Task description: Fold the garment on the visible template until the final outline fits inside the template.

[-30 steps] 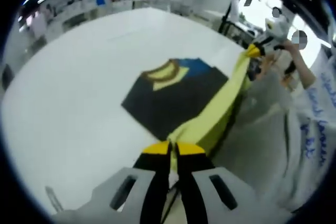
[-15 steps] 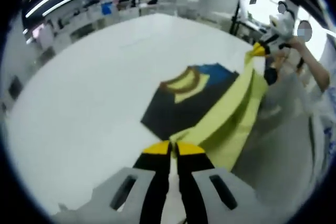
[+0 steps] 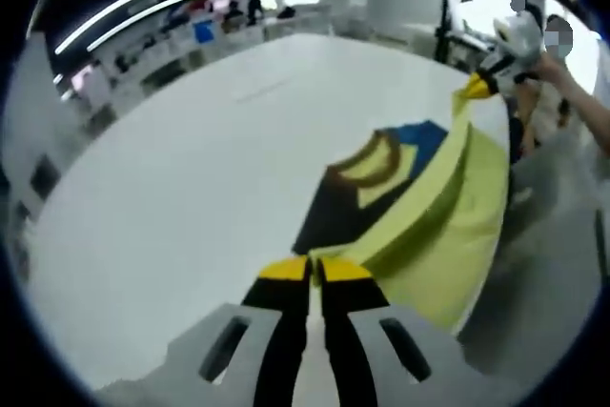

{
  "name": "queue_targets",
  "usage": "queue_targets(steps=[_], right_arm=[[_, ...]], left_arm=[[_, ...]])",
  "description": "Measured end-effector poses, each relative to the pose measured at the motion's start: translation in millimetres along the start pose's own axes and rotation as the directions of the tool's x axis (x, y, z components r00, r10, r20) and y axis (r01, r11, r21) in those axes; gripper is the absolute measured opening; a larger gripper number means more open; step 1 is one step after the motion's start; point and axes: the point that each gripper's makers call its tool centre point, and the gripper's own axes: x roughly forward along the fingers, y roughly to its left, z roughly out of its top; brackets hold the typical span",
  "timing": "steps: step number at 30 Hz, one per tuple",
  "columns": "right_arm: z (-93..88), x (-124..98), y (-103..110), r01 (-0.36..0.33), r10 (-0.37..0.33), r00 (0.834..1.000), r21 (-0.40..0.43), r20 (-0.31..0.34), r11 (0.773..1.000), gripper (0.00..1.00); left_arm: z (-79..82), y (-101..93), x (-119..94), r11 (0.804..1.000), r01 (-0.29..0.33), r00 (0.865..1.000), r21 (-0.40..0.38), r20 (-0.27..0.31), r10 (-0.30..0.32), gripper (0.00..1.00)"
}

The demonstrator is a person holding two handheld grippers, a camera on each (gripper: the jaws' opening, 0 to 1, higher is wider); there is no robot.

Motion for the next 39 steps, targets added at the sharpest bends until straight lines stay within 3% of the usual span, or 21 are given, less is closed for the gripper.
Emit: queue_targets(steps=[7, 19, 23, 30, 39], right_arm=[[0.7, 17, -13, 0.01, -0.011, 1.0, 0.053, 0.027, 0.999, 0.01], [-15.6, 43, -27, 0.04, -0.039, 0.999, 0.067, -0.019, 0.997, 0.01], [-23.7, 50, -30, 0.059, -0.057, 0.998, 0.083, -0.034, 0.995, 0.02], [-21.3, 53, -34, 0.084, -0.085, 0.996, 0.14, -0.001, 0.987, 0.02], [-13.5, 50, -36, 0.088, -0.094, 0.995, 0.173, 0.028, 0.981, 0.25]], left_arm=[[6.1, 15.3, 16, 0.999, -0.033, 0.999, -0.036, 0.027, 0.034, 0.0], [-8.3, 26.8, 48, 0.995, -0.024, 0.999, -0.093, -0.027, 0.022, 0.0], [-6.2, 31.3, 52, 0.993, -0.045, 0.999, -0.114, -0.003, 0.045, 0.0], [-14.4, 37.5, 51, 0.991, -0.059, 0.998, -0.122, -0.032, 0.056, 0.0], [-17.7, 32.0, 50, 0.992, -0.046, 0.998, -0.118, -0.037, 0.041, 0.0]])
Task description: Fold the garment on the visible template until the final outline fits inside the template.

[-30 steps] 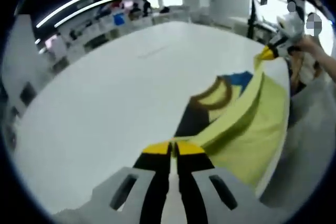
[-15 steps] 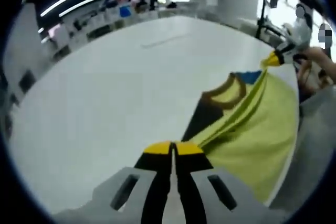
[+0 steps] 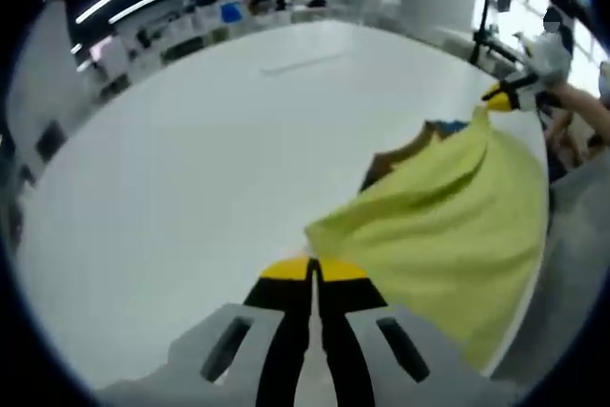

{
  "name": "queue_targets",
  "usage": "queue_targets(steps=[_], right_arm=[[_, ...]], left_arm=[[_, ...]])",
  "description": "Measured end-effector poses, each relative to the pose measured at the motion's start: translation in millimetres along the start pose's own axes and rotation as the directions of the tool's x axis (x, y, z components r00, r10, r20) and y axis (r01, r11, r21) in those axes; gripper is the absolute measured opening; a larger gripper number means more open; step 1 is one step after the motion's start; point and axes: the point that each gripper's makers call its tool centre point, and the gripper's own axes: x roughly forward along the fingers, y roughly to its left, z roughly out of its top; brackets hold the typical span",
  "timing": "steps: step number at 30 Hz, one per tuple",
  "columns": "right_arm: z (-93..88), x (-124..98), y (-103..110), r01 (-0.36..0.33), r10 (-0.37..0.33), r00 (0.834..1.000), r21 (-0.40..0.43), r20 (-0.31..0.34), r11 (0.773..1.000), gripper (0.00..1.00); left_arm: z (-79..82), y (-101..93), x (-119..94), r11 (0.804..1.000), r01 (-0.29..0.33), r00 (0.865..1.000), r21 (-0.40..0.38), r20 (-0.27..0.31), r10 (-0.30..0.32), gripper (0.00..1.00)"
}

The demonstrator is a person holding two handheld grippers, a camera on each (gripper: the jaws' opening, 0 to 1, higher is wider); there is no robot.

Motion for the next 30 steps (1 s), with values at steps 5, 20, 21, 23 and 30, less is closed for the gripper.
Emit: queue_targets(steps=[5, 20, 21, 23, 30], right_arm=[[-1.5, -1, 1, 0.001, -0.001, 1.0, -0.004, -0.004, 1.0, 0.3], [5.0, -18, 16, -0.085, 0.082, 0.996, 0.064, 0.045, 0.994, 0.39], [5.6, -19, 16, -0.086, 0.083, 0.995, 0.067, 0.046, 0.994, 0.39], [6.8, -21, 18, -0.09, 0.087, 0.995, 0.068, 0.046, 0.994, 0.39], [4.1, -30, 28, -0.119, 0.118, 0.993, 0.042, 0.028, 0.992, 0.43]], left_arm=[[0.2, -1.2, -1, 1.0, 0.0, 1.0, 0.003, 0.001, 0.0, 0.0], [7.0, -11.2, -17, 0.999, 0.013, 1.0, 0.04, 0.014, -0.014, 0.11], [7.0, -12.6, -18, 0.999, 0.018, 1.0, 0.042, 0.012, -0.018, 0.11], [5.6, -17.8, -20, 0.998, 0.041, 0.999, 0.044, -0.001, -0.041, 0.15], [6.9, -27.8, -32, 0.997, 0.067, 0.998, 0.046, 0.007, -0.067, 0.21]])
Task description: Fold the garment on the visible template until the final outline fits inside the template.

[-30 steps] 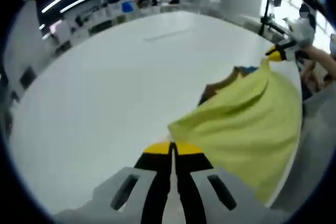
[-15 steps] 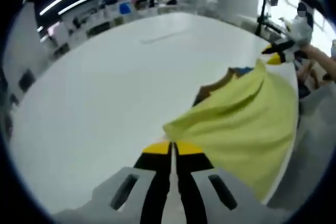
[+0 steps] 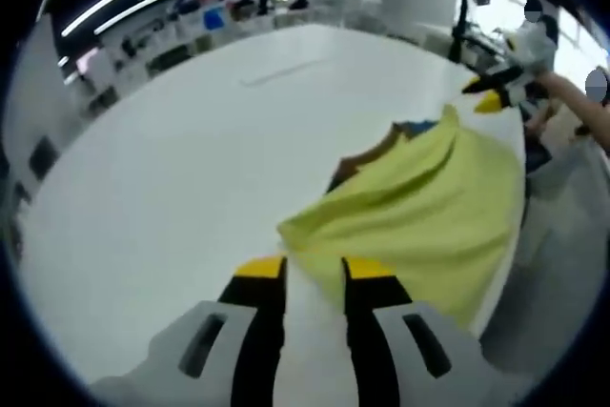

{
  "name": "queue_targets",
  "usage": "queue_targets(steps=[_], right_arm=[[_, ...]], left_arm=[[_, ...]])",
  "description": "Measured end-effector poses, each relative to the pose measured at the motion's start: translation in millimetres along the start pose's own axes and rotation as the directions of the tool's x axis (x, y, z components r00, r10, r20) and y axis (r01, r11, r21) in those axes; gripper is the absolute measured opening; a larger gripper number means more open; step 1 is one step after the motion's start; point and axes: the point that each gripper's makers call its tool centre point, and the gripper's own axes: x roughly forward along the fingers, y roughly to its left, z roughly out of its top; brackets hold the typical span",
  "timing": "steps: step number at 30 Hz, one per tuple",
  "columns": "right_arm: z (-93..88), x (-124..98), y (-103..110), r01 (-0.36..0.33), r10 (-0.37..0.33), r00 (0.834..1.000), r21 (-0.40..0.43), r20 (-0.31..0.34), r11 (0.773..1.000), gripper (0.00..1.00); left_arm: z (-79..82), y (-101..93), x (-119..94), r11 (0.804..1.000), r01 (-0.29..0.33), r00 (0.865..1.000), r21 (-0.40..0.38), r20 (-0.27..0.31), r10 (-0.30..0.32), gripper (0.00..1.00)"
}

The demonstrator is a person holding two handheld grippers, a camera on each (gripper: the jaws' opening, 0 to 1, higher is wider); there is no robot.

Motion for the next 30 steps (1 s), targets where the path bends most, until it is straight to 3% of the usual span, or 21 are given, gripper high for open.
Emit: queue_targets(steps=[4, 14, 19, 25, 30], right_arm=[[-1.5, -4, 6, -0.027, 0.027, 1.0, -0.008, -0.002, 1.0, 0.46], [-20.0, -19, 17, -0.068, 0.067, 0.997, -0.021, -0.047, 0.997, 0.5], [-31.0, -28, 25, -0.097, 0.095, 0.993, -0.025, -0.069, 0.995, 0.52], [-50.7, -38, 32, -0.123, 0.119, 0.986, -0.026, -0.118, 0.992, 0.54], [-63.1, -45, 37, -0.133, 0.135, 0.984, 0.029, -0.114, 0.991, 0.52]], left_arm=[[1.9, -6.3, -9, 0.999, 0.028, 1.0, -0.021, 0.009, -0.028, 0.25], [-15.7, -20.3, -22, 0.997, 0.075, 0.996, -0.017, -0.038, -0.076, 0.36], [-27.0, -34.5, -30, 0.991, 0.133, 0.99, -0.01, -0.052, -0.133, 0.5], [-35.4, -39.0, -40, 0.984, 0.167, 0.985, -0.065, -0.038, -0.169, 0.5], [-56.5, -48.0, -42, 0.972, 0.201, 0.975, -0.122, -0.072, -0.21, 0.51]])
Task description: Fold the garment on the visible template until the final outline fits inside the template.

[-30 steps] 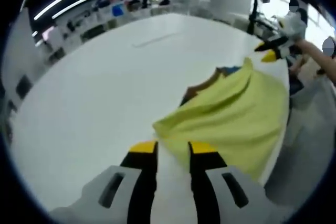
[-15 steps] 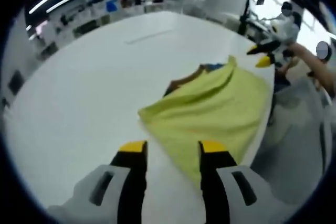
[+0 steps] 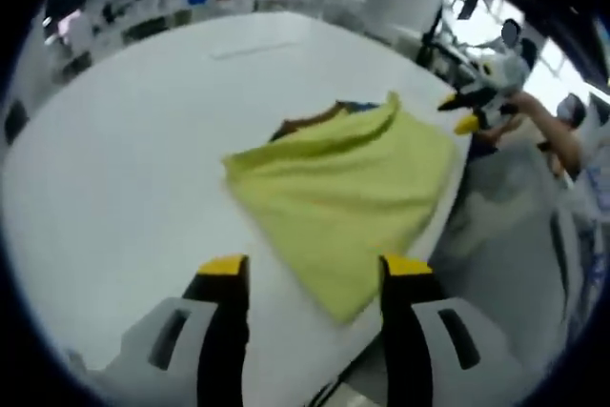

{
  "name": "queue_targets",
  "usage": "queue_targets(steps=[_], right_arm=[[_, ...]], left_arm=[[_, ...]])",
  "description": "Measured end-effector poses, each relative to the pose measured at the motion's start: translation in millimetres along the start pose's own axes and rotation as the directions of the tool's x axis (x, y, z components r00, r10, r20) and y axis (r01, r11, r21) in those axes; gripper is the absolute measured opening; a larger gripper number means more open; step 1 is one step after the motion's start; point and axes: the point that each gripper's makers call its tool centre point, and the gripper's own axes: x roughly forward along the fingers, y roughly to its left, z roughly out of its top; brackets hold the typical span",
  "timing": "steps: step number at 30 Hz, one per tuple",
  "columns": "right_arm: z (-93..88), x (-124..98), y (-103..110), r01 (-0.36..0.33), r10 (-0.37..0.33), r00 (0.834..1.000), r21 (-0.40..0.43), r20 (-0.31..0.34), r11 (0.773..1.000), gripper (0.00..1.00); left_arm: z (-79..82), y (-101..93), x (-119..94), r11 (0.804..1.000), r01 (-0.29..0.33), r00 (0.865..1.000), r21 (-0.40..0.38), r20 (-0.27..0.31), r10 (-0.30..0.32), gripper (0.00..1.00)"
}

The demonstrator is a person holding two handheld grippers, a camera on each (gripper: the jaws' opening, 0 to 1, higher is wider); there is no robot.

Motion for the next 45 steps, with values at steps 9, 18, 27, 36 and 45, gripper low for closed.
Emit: queue_targets(steps=[9, 18, 27, 36, 45], right_arm=[[-26.8, -5, 11, -0.015, 0.017, 0.999, 0.049, -0.037, 0.999, 0.46], [-46.0, 3, 21, -0.049, 0.057, 0.997, 0.125, -0.055, 0.991, 0.27], [-58.9, 9, 29, -0.072, 0.085, 0.993, 0.157, -0.078, 0.985, 0.18], [-55.2, 14, 34, -0.094, 0.107, 0.992, 0.163, -0.074, 0.982, 0.11], [-54.8, 13, 35, -0.098, 0.112, 0.991, 0.158, -0.078, 0.983, 0.08]], left_arm=[[-26.5, -9.6, 3, 0.998, 0.027, 0.999, -0.06, -0.021, -0.028, 0.45], [-37.5, -16.8, 8, 0.987, 0.07, 0.997, -0.144, -0.009, -0.072, 0.32], [-51.8, -19.1, 12, 0.98, 0.075, 0.997, -0.186, -0.016, -0.079, 0.26], [-60.3, -26.5, 17, 0.968, 0.1, 0.994, -0.231, -0.028, -0.11, 0.18], [-61.8, -20.3, 19, 0.963, 0.078, 0.996, -0.256, -0.01, -0.083, 0.09]])
